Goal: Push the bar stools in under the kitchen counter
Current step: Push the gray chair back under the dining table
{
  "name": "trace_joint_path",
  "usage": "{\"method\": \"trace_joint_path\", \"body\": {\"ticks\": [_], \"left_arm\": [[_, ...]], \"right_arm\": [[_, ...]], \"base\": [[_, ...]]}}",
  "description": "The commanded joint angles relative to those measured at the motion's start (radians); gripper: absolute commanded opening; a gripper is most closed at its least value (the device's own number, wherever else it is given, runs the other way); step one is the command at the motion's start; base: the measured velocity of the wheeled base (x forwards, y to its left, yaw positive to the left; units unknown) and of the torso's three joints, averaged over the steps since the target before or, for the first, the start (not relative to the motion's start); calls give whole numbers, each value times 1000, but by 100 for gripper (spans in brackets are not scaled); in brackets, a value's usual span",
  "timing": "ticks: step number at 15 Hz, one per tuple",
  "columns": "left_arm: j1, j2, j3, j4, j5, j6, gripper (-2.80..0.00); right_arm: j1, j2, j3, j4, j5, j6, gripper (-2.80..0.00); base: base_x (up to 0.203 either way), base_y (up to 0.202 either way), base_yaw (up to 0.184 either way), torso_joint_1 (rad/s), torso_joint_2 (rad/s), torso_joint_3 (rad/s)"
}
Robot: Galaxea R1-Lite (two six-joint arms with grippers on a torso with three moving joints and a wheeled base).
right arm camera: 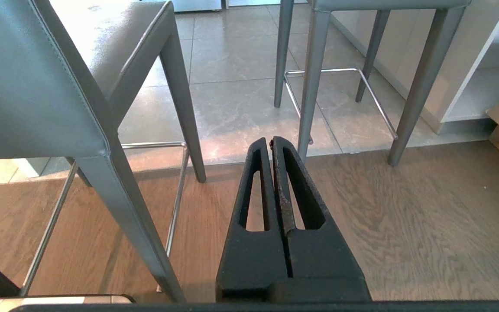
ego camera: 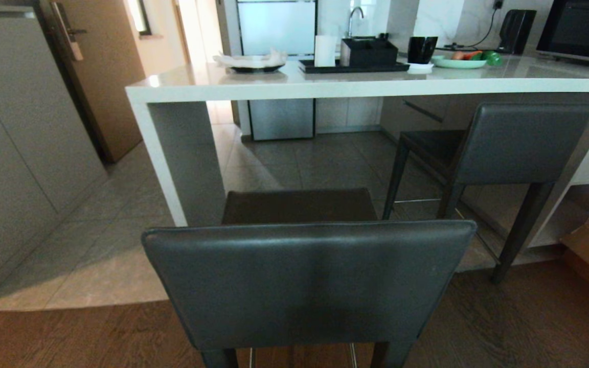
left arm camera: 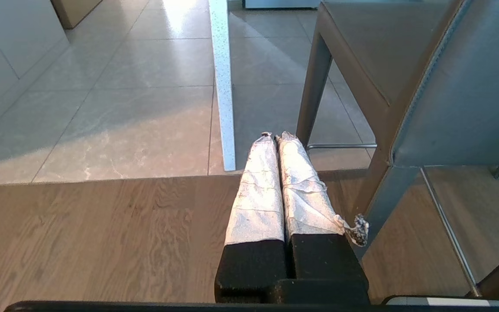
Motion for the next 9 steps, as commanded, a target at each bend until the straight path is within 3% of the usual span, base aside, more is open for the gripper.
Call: {"method": "trace_joint_path", "body": {"ticks": [1,9], "left_arm": [[0,1,0,0,0,-1,-280],[2,1,0,1,0,-1,-280]], "right_arm": [[0,1,0,0,0,1,-280],[0,1,0,0,3,-4,-280]], "base": [[0,0,0,0,0,0],[0,0,0,0,0,0]]}}
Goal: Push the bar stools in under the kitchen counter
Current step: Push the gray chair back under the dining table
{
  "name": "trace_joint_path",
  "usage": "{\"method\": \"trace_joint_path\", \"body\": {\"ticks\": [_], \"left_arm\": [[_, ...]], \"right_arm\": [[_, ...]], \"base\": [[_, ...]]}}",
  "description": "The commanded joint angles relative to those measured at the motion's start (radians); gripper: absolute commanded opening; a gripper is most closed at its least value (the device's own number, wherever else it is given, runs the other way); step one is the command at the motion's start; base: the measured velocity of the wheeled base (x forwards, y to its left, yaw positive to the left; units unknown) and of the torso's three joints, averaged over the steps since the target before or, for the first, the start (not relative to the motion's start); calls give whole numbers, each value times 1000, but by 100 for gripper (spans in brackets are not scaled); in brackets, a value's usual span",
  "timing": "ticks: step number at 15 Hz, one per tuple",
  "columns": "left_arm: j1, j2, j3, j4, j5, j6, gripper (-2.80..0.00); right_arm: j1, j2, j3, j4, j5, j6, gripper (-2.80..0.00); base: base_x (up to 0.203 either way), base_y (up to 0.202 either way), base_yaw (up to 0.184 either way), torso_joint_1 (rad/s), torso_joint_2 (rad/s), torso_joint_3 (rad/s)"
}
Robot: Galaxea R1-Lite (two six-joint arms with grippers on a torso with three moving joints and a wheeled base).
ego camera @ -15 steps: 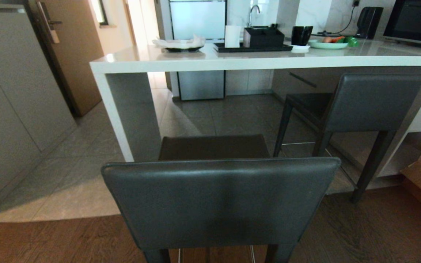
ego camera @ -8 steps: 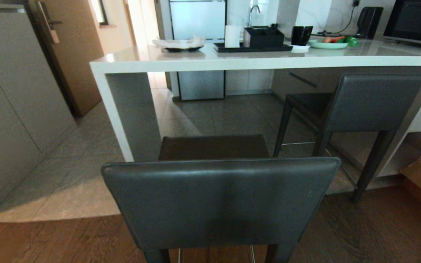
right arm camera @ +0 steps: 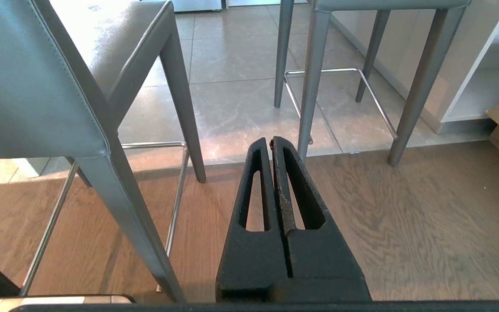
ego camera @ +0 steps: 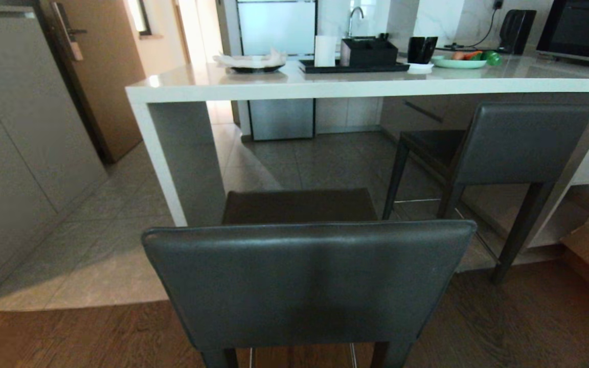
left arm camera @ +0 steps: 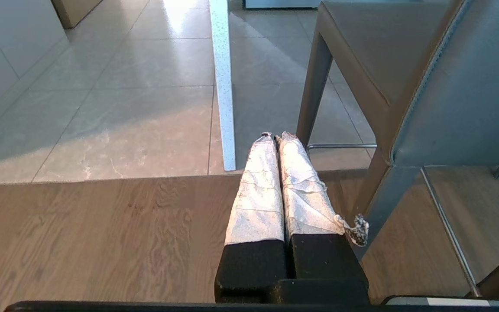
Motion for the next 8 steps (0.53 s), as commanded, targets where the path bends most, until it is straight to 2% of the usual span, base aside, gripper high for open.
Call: {"method": "trace_joint_path", "body": {"ticks": [1,8], "left_arm": [[0,1,0,0,0,-1,-280],[0,1,0,-4,2,-7,-280]], "right_arm": [[2,1,0,0,1,-1,-280],[2,1,0,0,0,0,-280]], "base": [[0,0,0,0,0,0],[0,0,0,0,0,0]]}}
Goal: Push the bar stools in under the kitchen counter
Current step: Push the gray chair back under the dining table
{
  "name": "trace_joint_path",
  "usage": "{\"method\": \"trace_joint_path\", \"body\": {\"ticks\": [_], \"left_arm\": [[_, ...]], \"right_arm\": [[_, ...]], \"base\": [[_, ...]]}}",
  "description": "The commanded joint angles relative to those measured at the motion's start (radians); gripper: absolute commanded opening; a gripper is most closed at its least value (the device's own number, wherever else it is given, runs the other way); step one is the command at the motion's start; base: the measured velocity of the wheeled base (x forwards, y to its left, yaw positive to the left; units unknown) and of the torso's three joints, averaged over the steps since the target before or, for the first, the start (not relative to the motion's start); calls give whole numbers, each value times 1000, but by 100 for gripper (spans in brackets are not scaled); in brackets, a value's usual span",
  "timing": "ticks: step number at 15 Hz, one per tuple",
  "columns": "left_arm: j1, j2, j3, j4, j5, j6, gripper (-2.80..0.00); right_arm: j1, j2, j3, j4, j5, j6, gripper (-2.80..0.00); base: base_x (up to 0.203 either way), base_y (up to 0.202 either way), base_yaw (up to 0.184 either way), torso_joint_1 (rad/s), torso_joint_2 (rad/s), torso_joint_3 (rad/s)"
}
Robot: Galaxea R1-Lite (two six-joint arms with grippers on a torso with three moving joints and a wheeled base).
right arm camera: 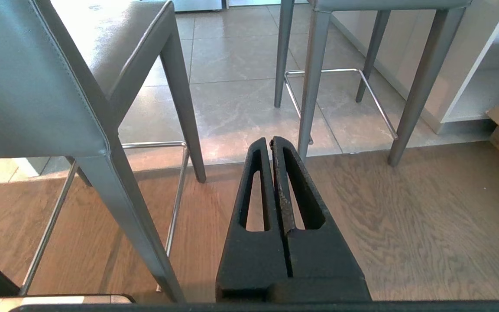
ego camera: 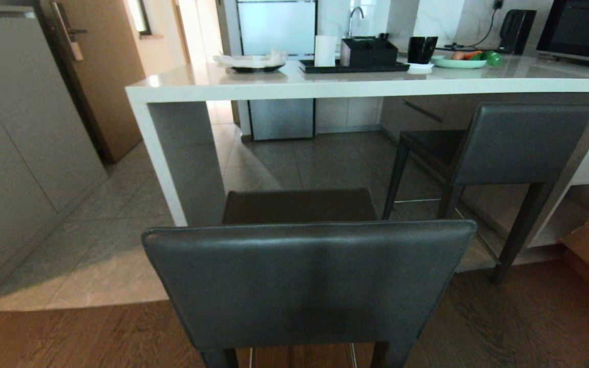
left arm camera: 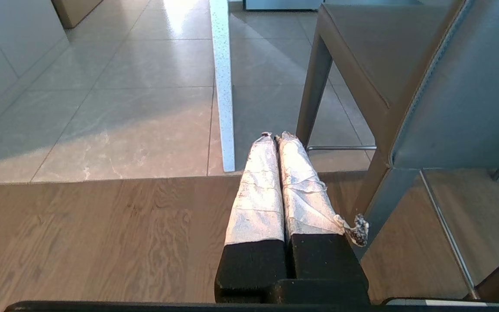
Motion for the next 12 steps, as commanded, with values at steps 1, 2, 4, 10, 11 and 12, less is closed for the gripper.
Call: {"method": "trace_joint_path", "body": {"ticks": [1,2,4,10,11,12], "left_arm": [[0,1,0,0,0,0,-280],[0,1,0,0,0,0,-280],[0,1,0,0,0,0,-280],[0,1,0,0,0,0,-280],[0,1,0,0,0,0,-280],[0,1,0,0,0,0,-280]], "right_arm": [[0,1,0,0,2,0,-280],[0,1,0,0,0,0,-280],[0,1,0,0,0,1,-280],[0,1,0,0,-3,1,-280],[0,1,0,0,-3,1,-280],[0,1,0,1,-3,1,-280]], "base": [[0,0,0,0,0,0],[0,0,0,0,0,0],[0,0,0,0,0,0],[0,0,0,0,0,0],[0,0,0,0,0,0],[0,0,0,0,0,0]]}}
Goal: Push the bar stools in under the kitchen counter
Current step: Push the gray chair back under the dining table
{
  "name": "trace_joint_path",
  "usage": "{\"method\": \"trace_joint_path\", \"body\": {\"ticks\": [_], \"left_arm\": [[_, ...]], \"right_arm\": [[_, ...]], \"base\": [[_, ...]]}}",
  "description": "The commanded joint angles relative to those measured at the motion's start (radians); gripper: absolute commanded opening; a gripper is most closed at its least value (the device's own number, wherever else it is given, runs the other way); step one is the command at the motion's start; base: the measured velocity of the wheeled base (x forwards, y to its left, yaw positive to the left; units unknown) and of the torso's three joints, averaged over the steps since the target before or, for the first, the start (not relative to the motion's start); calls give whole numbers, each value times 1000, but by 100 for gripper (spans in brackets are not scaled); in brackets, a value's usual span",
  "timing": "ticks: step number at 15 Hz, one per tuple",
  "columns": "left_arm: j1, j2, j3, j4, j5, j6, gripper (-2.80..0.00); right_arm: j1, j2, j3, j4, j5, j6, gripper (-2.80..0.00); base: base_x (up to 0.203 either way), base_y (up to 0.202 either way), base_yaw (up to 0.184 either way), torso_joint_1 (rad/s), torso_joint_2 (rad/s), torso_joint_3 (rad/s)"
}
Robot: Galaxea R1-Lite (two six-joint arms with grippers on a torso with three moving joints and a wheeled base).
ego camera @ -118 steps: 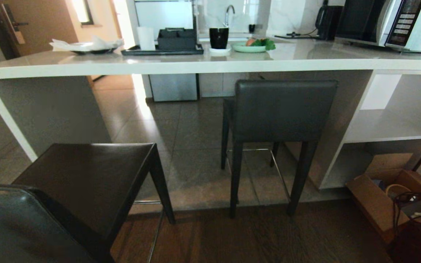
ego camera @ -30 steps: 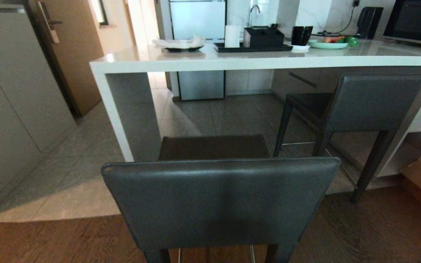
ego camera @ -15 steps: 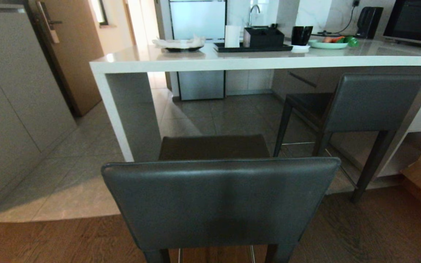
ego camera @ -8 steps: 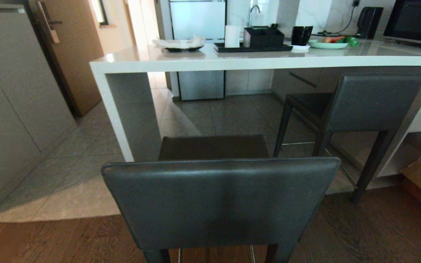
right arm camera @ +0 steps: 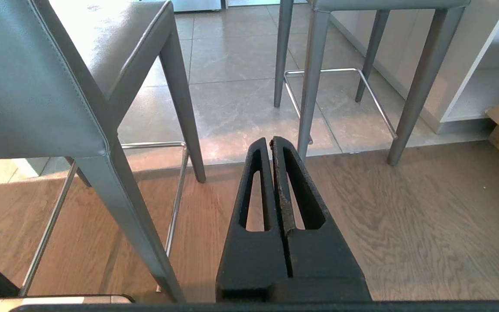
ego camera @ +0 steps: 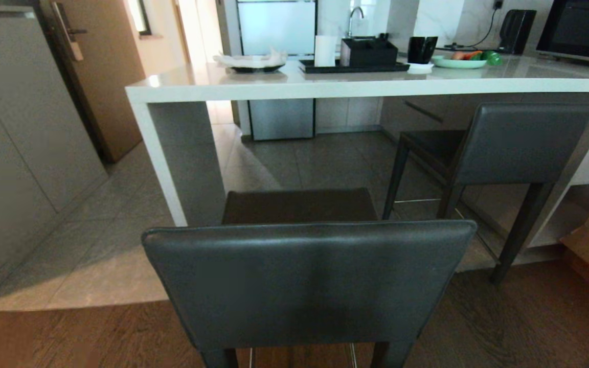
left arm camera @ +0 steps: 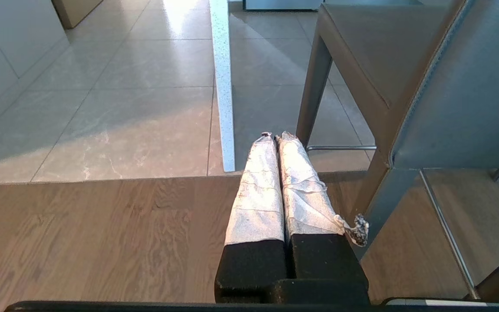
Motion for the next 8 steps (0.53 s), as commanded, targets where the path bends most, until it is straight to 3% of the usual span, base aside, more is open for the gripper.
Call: {"method": "trace_joint_path", "body": {"ticks": [1,8], "left_arm": [[0,1,0,0,0,-1,-280],[0,1,0,0,0,-1,-280]], "right_arm": [[0,1,0,0,0,0,-280],[0,1,0,0,2,0,-280]], "base": [[0,0,0,0,0,0],[0,0,0,0,0,0]]}}
